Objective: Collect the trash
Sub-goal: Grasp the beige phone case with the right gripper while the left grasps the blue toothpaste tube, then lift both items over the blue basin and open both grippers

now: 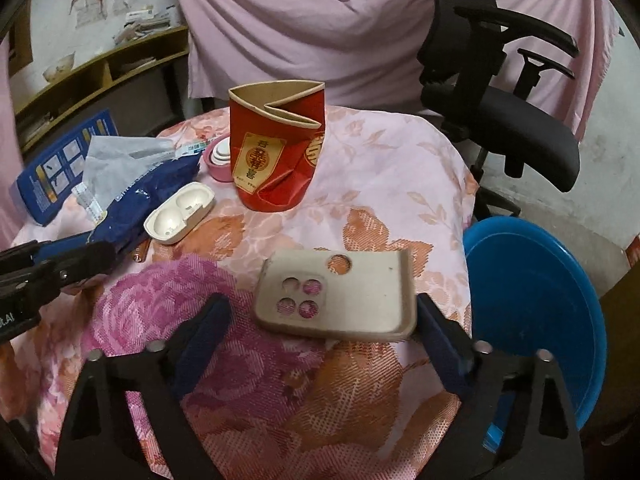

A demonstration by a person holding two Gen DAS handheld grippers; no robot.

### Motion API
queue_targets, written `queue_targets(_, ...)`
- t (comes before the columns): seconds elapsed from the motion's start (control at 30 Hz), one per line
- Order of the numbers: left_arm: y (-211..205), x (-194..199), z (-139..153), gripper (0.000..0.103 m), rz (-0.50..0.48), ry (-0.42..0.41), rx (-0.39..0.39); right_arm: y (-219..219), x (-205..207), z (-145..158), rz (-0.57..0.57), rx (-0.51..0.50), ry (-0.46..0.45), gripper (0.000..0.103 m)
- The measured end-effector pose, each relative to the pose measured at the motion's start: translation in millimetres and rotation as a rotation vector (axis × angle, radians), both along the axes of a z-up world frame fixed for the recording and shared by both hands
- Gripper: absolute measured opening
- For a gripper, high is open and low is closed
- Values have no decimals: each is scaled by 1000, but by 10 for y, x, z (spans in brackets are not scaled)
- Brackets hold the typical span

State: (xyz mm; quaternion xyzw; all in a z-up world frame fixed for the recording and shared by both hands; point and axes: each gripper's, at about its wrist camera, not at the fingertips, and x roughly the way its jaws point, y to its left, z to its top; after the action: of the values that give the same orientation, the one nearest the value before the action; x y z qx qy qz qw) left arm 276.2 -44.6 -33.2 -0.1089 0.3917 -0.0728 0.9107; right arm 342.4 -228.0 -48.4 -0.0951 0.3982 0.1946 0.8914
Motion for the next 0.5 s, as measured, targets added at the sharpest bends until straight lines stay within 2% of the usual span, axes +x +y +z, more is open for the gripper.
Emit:
queue_targets(0.07,9,-25,9,26,6,-4,1,-19,-3,6,-5,3,-4,78)
queue_targets(0.27,8,-169,57,25,29,-31,5,-7,-38,9,1,1,-21,78)
queue_targets(0.5,-59,-387,194,25,48,-141,19,-104,-165,119,-13,50,-111,77)
